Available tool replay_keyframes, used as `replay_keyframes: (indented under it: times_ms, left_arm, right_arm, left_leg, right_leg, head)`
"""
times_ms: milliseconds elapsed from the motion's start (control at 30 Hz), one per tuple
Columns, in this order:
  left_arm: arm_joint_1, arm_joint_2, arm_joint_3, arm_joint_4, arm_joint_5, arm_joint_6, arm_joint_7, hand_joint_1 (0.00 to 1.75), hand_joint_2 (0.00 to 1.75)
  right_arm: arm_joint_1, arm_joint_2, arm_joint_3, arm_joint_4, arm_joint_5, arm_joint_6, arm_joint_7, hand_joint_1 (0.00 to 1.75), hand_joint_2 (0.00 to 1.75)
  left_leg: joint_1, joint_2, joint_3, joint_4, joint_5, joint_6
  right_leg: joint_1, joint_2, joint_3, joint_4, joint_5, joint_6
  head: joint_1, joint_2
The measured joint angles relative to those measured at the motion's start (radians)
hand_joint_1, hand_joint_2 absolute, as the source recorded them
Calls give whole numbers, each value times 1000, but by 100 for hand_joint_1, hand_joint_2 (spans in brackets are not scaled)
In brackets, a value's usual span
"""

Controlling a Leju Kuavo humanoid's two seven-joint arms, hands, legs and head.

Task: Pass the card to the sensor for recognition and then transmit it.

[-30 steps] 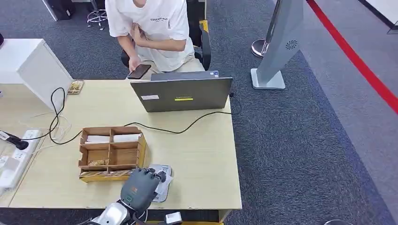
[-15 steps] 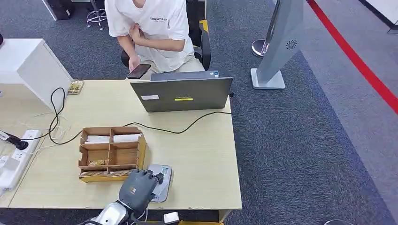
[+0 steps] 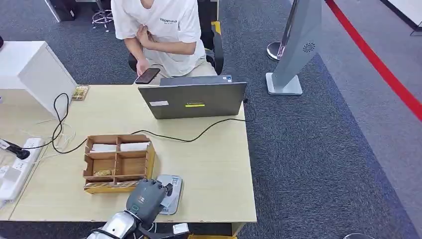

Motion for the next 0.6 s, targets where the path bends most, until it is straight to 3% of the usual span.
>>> replay_keyframes:
  times_ms: [600]
  left_arm:
    - [-28,13,0,0,30,-32,8,175,175]
  right_arm:
    - [0,5,-11,0,11,4,-2,0,0]
  left_leg:
    - [0,0,0,0,0,0]
  right_leg:
    - [0,0,0,0,0,0]
  head:
    - [0,0]
